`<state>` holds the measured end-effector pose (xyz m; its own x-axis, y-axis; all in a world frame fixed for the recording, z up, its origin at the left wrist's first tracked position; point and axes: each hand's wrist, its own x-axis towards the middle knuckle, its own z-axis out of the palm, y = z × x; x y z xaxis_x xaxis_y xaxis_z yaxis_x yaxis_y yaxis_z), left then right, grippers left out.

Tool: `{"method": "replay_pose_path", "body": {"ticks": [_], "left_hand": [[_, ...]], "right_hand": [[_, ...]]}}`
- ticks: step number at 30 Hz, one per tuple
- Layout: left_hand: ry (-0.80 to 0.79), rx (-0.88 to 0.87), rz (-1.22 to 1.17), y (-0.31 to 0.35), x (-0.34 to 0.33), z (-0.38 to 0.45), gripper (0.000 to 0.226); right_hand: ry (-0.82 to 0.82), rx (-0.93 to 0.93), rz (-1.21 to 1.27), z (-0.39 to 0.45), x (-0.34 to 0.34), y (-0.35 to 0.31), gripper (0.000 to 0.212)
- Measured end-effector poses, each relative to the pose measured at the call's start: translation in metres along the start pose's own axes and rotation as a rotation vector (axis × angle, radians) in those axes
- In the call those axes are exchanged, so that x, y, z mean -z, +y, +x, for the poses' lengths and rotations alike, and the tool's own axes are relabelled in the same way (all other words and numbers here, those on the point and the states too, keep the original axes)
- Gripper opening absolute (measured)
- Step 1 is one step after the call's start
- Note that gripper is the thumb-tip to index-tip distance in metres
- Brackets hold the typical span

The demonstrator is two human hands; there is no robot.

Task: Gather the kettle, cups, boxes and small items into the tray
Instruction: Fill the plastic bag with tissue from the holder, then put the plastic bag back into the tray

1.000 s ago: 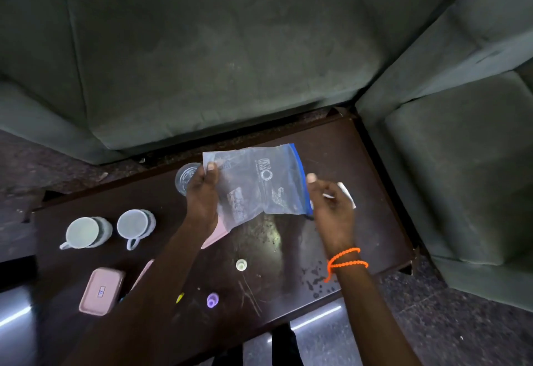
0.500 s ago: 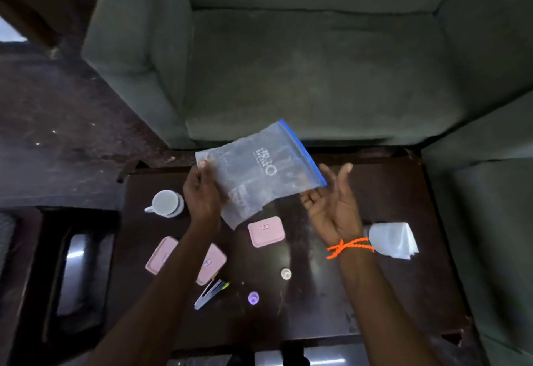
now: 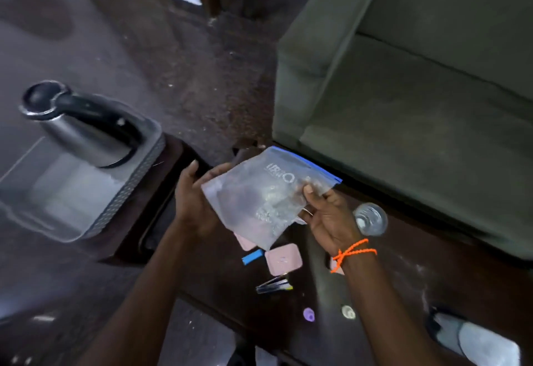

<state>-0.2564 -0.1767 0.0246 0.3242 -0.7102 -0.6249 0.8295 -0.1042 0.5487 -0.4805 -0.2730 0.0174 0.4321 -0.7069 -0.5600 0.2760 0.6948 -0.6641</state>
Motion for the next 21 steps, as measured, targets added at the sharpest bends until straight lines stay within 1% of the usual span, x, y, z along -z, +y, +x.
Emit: {"method": "replay_pose_path", "body": {"ticks": [2,3,6,8,10,13,14,16,17,19,21], "left_hand": [[-0.059,0.077,0.101,0.031,0.028,0.0,0.075],[-0.085,0.1,0.185,0.045,0.041,0.001,0.073],[-0.168,0.111,0.46,0.083,0.082,-0.003,0.046],[-0.156,0.059,0.586,0.1,0.111,-0.007,0.043],[-0.151,-0.004,0.567,0.111,0.137,-0.013,0.05],[-0.15,-0.114,0.466,0.123,0.17,-0.024,0.059],[-0.138,-0.152,0.436,0.127,0.18,-0.028,0.06],[-0.088,-0.201,0.439,0.134,0.196,-0.035,0.06],[-0.069,-0.201,0.457,0.137,0.202,-0.038,0.06],[-0.056,-0.142,0.456,0.142,0.211,-0.042,0.058],[-0.041,-0.081,0.397,0.146,0.215,-0.046,0.051]], "right_hand": [[-0.079,-0.044,-0.071,0.011,-0.031,0.011,0.017],[-0.114,-0.063,-0.094,0.017,-0.045,0.016,0.018],[-0.192,-0.117,-0.125,0.033,-0.087,0.034,0.018],[-0.207,-0.146,-0.12,0.043,-0.113,0.047,0.022],[-0.21,-0.172,-0.09,0.05,-0.138,0.065,0.028],[-0.189,-0.218,-0.093,0.056,-0.168,0.091,0.04],[-0.168,-0.223,-0.107,0.059,-0.176,0.098,0.041],[-0.128,-0.206,-0.134,0.064,-0.191,0.107,0.033],[-0.112,-0.189,-0.141,0.066,-0.198,0.111,0.03],[-0.118,-0.151,-0.157,0.066,-0.211,0.117,0.035],[-0.22,-0.124,-0.236,0.063,-0.221,0.123,0.039]]}}
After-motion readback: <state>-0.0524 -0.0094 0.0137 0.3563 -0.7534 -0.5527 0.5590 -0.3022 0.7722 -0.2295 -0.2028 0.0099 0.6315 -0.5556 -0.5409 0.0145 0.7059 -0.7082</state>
